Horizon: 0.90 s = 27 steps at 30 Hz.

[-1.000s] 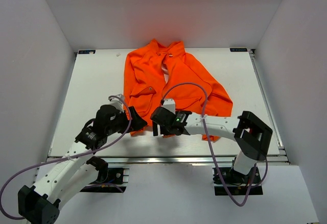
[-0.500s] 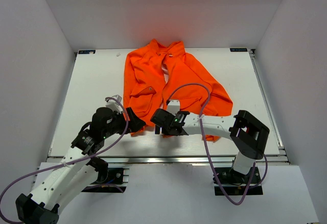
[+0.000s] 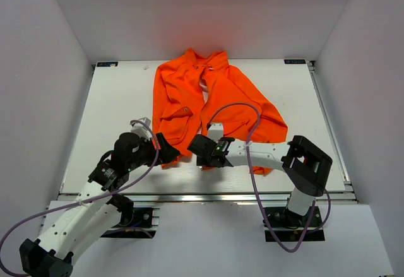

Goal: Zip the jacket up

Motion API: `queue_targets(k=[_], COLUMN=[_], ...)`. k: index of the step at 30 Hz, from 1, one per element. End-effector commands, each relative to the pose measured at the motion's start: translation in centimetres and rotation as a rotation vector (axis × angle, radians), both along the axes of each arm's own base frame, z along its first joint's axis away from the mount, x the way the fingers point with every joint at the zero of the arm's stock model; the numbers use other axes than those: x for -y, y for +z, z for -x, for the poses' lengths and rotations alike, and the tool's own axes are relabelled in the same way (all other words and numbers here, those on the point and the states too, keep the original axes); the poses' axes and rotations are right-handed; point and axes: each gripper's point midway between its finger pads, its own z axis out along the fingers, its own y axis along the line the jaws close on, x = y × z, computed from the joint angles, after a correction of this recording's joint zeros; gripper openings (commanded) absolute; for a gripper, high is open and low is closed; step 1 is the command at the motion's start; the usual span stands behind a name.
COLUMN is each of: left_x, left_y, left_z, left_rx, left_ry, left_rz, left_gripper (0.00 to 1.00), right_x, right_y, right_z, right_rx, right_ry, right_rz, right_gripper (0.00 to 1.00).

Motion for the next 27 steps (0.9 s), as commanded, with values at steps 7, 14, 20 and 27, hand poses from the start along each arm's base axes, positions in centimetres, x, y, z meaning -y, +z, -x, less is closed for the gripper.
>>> queue_targets(k=[7, 14, 20, 27], left_x=[-0.2, -0.5, -0.7, -0.9], left_y=[-0.4, -0.9, -0.8, -0.6], left_z=[-0.1, -0.1, -0.2, -0.3], left_rx=[0.003, -0.01, -0.011, -0.008], left_ry=[0.005, 0.021, 0.036, 0.044], left_rz=[-0.016, -0.029, -0.036, -0.04], left_gripper=[0.98, 0.98, 0.98, 0.98], right_x=[-0.9, 0.2, 1.2, 2.3], right_y=[-1.2, -2.6, -4.2, -5.3], right_z=[-1.2, -1.3, -0.4, 0.3], right_rx=[0.013, -0.003, -0.053, -0.096], right_ry=[0.034, 0.005, -0.008, -0.022], right_rz=[0.031, 0.113, 0.158, 0.169], right_gripper=[0.74, 0.75, 0.72, 0.45])
